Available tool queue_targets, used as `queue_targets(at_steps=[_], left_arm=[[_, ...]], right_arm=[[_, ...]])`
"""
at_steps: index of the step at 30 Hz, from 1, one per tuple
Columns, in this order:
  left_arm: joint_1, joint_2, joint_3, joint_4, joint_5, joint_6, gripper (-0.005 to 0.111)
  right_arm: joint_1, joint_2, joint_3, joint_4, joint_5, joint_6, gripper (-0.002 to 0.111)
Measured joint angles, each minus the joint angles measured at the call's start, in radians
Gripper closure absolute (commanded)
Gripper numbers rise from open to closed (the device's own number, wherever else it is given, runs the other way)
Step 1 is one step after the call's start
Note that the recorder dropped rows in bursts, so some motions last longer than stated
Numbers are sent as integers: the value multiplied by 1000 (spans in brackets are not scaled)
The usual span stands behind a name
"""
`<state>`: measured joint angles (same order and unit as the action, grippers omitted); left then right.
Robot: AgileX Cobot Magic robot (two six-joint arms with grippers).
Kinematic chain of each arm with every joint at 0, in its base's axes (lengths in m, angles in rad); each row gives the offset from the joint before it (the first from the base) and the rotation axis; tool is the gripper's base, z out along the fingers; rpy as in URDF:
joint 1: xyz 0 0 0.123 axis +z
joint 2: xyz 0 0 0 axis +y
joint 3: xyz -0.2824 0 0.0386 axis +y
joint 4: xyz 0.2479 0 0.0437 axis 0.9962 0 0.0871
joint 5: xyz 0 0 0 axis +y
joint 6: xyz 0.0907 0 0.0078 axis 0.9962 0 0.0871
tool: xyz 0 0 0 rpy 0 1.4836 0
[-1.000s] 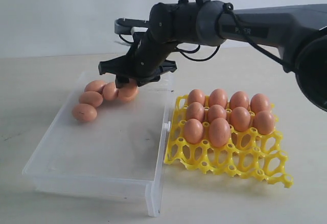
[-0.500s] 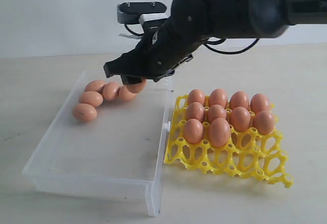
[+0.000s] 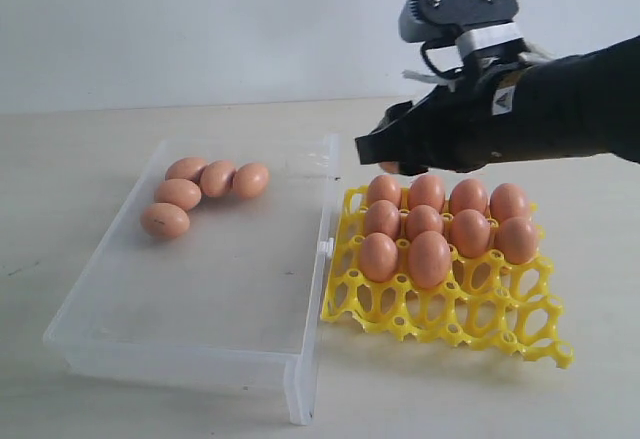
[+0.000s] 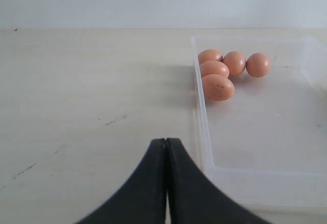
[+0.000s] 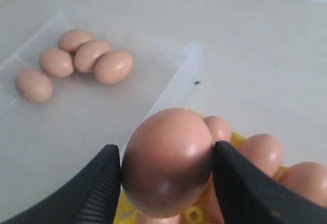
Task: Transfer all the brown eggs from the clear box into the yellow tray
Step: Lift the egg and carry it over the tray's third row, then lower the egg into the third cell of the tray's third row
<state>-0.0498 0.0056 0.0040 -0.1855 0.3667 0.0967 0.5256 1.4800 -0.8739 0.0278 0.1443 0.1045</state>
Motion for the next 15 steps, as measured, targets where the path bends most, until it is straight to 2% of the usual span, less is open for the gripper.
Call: queue_targets(at_steps=[8,15], left_arm=[[0,0,0,0,0,0,107],[0,0,0,0,0,0,107]], right_arm=[[-127,-68,102,0,-9,-13,108],[-150,-70,237,15,-105,-17,108]])
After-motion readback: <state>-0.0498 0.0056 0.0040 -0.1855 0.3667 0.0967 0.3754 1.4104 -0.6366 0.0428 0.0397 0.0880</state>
